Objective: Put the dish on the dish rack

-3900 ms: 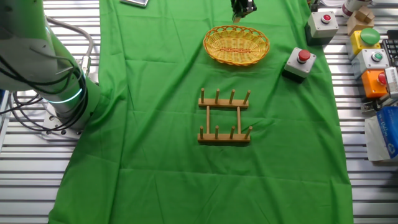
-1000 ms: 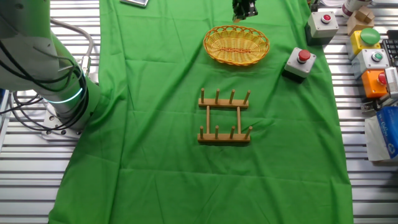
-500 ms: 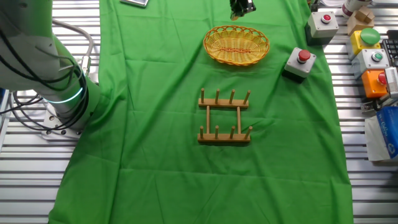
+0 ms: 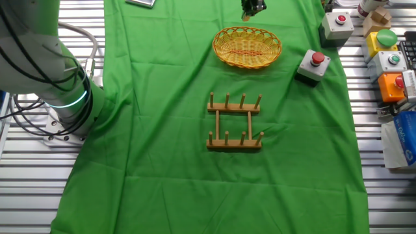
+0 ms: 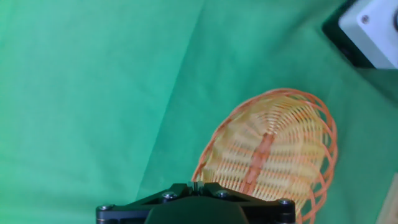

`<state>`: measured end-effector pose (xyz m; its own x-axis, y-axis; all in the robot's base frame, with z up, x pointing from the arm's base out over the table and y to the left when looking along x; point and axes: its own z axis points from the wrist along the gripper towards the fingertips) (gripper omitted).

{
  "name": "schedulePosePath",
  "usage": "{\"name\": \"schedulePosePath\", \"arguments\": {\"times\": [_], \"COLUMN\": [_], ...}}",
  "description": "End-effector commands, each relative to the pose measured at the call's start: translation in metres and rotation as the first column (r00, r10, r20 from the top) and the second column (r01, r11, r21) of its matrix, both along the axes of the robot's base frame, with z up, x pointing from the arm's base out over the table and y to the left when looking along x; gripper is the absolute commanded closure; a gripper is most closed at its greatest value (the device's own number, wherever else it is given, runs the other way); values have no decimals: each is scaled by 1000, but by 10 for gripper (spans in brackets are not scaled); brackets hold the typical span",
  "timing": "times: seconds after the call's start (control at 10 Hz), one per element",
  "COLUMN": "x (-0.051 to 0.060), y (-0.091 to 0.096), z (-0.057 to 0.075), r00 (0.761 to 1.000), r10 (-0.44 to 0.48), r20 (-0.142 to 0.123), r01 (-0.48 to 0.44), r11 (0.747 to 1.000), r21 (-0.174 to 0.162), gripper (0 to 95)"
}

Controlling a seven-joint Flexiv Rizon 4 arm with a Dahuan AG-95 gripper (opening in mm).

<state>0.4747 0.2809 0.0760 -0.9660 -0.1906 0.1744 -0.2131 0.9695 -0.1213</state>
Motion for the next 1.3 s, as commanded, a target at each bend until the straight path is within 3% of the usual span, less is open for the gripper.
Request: {"name": "schedulePosePath", "arguments": {"times": [0.1, 1.3], "x": [3, 8], "y": [1, 2], "z": [-6, -29], "r00": [999, 1000], "r10": [-31, -7], "r20": [-8, -23], "r01": [31, 2], "r11": [998, 983], "r21": [-54, -181], "gripper": [760, 760]}}
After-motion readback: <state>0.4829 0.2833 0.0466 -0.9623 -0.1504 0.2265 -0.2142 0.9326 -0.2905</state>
